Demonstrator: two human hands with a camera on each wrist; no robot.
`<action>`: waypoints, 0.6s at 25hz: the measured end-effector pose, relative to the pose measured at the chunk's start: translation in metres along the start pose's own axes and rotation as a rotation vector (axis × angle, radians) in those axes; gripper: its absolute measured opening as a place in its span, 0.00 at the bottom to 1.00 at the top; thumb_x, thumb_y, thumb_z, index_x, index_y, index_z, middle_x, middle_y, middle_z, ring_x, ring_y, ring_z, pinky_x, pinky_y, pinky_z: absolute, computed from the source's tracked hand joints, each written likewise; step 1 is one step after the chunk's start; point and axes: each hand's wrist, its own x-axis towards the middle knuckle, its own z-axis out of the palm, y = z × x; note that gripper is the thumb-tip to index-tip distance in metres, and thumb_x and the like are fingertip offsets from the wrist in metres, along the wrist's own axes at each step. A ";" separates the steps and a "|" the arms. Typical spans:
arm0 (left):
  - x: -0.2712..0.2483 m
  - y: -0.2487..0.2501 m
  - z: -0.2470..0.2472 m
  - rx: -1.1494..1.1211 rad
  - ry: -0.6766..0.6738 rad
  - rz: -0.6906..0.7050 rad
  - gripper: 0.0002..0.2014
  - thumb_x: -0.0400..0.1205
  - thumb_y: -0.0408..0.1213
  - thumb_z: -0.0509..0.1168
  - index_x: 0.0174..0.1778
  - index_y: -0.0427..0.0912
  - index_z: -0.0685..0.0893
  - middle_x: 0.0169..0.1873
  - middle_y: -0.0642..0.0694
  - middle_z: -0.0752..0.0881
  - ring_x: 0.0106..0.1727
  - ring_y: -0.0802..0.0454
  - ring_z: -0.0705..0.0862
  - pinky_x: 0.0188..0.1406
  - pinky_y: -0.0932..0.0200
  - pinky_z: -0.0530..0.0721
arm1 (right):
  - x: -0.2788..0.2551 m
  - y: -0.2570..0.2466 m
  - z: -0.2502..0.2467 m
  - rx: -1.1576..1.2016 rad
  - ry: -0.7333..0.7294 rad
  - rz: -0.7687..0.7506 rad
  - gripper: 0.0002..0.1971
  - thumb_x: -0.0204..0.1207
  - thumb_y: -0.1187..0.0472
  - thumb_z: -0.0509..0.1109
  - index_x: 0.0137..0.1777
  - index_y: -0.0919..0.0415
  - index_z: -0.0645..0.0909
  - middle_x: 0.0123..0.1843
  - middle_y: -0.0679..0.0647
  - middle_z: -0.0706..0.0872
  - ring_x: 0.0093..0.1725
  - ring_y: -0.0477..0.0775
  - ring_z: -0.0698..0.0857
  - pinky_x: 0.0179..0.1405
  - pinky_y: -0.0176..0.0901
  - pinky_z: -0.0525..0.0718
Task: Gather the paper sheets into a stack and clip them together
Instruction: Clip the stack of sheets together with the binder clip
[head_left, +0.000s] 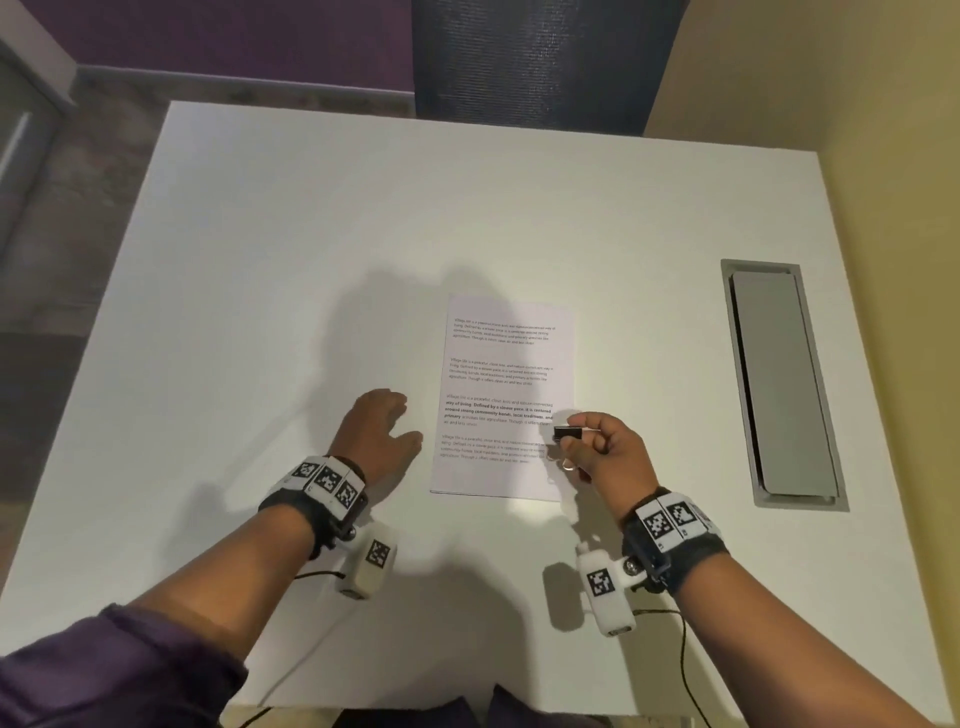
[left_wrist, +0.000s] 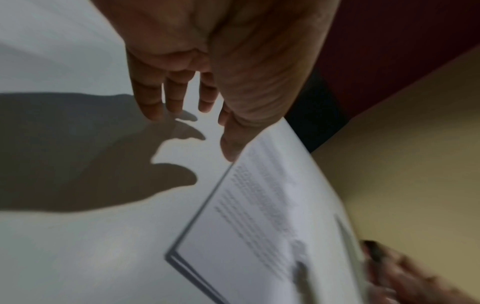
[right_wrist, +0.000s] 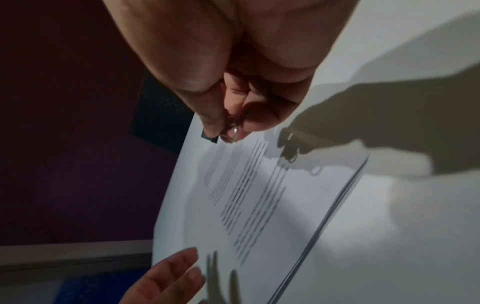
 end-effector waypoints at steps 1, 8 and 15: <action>-0.012 0.008 -0.003 -0.148 0.016 0.017 0.27 0.78 0.40 0.76 0.73 0.41 0.79 0.73 0.45 0.78 0.69 0.52 0.81 0.64 0.70 0.74 | -0.008 -0.004 0.009 0.059 -0.047 0.008 0.13 0.78 0.76 0.70 0.59 0.64 0.82 0.45 0.63 0.91 0.35 0.55 0.88 0.30 0.38 0.83; -0.070 0.053 -0.011 -0.659 -0.206 0.148 0.16 0.80 0.40 0.75 0.65 0.51 0.88 0.53 0.49 0.92 0.50 0.52 0.91 0.53 0.56 0.89 | -0.048 -0.027 0.062 0.026 -0.298 -0.120 0.22 0.75 0.81 0.69 0.61 0.55 0.76 0.42 0.63 0.89 0.35 0.57 0.86 0.35 0.42 0.83; -0.091 0.056 -0.022 -0.948 -0.143 -0.010 0.05 0.77 0.31 0.77 0.47 0.38 0.91 0.39 0.35 0.91 0.41 0.44 0.87 0.41 0.55 0.85 | -0.084 -0.051 0.069 0.062 -0.386 -0.142 0.17 0.73 0.79 0.74 0.54 0.61 0.78 0.40 0.60 0.91 0.37 0.58 0.88 0.37 0.44 0.84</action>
